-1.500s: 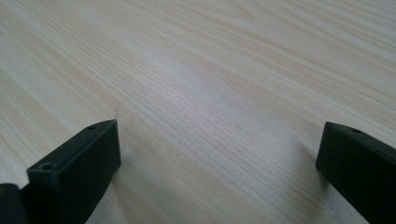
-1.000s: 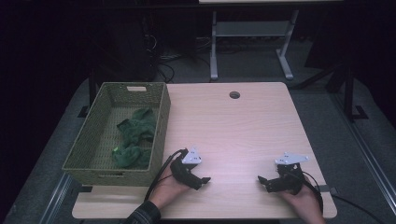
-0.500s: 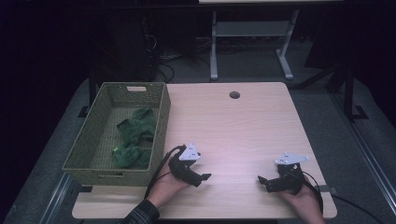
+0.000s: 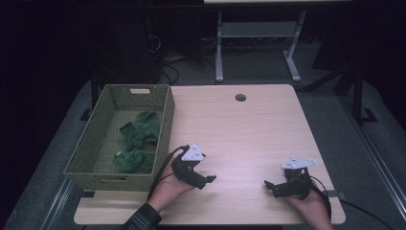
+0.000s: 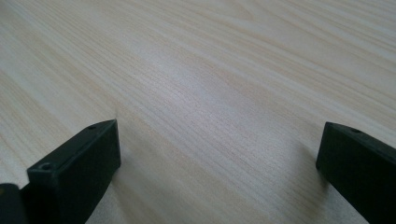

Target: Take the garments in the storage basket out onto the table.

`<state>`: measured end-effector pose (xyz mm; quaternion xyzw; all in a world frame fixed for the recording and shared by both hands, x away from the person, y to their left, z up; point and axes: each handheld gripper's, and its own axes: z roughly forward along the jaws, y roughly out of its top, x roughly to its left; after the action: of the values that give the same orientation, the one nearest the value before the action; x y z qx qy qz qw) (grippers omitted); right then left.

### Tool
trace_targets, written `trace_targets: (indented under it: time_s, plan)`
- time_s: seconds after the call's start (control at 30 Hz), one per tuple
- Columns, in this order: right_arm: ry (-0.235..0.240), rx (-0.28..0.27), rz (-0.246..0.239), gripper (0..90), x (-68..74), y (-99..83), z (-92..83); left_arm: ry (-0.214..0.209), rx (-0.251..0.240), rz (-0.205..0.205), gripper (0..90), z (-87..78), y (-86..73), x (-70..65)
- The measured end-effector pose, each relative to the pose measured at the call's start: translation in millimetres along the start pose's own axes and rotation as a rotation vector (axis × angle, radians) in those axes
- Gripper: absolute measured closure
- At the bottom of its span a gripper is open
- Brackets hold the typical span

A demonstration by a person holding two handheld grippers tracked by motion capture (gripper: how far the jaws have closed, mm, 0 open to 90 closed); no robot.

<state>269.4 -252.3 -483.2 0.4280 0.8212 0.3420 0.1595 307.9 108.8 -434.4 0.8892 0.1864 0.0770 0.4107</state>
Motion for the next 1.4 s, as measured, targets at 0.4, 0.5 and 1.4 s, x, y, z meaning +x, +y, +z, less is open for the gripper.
trace_targets:
  time_s: [0.4,0.5,1.4]
  plan:
    - [0.001,0.002,0.005,0.0,0.4,0.0,-0.1,-0.004,-0.007,0.003,13.9,-10.8,13.9,-0.7]
    - [0.0,0.002,0.005,0.0,0.3,0.0,-0.1,-0.005,-0.007,0.011,13.8,-13.6,17.7,-0.1]
    - [0.001,0.001,0.005,0.0,0.3,0.0,-0.1,-0.002,-0.022,0.012,13.8,-35.8,47.9,16.3]
